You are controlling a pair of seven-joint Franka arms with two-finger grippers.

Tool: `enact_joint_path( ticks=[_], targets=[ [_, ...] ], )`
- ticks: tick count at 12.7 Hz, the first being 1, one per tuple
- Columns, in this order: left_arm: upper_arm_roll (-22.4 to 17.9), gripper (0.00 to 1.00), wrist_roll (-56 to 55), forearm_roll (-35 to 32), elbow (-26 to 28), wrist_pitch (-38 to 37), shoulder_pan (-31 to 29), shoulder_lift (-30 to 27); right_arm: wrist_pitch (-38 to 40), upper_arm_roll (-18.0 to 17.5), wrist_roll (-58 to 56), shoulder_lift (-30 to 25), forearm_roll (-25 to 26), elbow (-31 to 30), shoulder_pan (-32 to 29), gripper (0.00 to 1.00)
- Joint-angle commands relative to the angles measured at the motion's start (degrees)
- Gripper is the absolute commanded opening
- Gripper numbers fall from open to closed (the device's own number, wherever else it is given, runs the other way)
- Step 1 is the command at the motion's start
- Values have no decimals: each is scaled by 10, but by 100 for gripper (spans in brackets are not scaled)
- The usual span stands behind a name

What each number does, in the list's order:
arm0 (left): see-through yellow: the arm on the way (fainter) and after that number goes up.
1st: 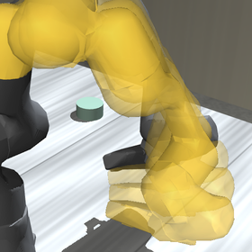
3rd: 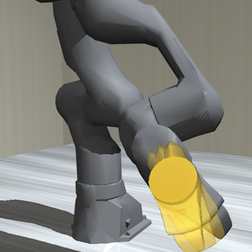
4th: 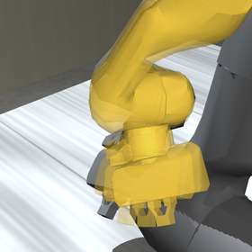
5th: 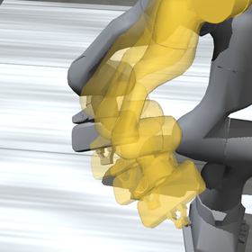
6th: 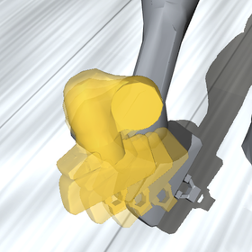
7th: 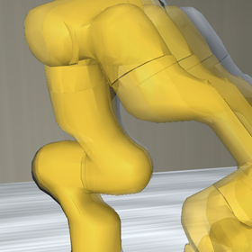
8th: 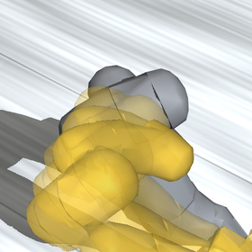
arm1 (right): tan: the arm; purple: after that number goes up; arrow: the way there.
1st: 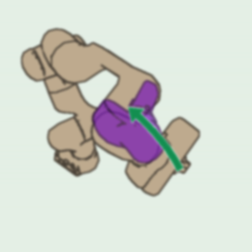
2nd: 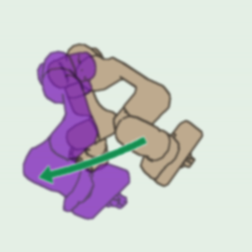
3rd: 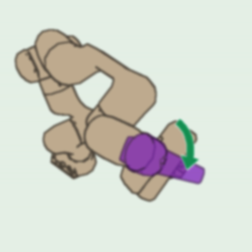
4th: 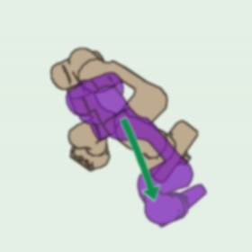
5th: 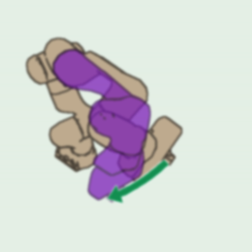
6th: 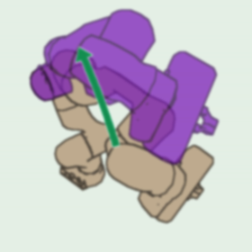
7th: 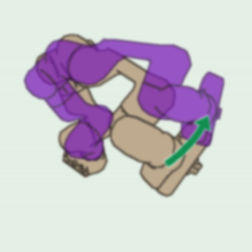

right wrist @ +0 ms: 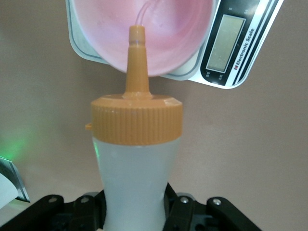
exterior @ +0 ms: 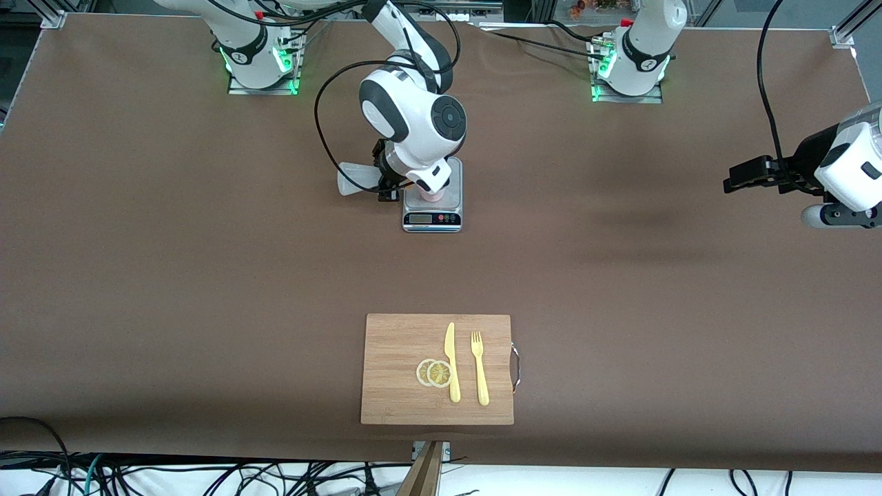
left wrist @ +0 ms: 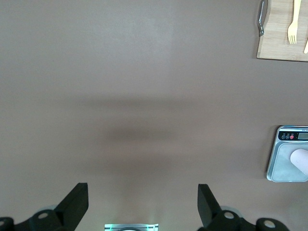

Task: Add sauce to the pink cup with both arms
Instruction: 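Tilt the bottle nozzle into the pink cup with the right gripper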

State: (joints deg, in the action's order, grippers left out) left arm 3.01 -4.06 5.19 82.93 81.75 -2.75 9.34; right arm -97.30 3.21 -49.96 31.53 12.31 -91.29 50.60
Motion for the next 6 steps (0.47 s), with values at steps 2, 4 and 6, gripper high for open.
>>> enact_joint_path(
  ticks=[2,4,6],
  targets=[
    [0,100,13,-4,-3,0,-2,1,23,4,-2,-16,10,2,1,24],
    [0,100,13,-4,-3,0,-2,1,26,5,-4,-23,9,1,0,25],
    [0,100,13,-4,-3,0,-2,1,32,5,-7,-26,3,2,-1,25]
  ],
)
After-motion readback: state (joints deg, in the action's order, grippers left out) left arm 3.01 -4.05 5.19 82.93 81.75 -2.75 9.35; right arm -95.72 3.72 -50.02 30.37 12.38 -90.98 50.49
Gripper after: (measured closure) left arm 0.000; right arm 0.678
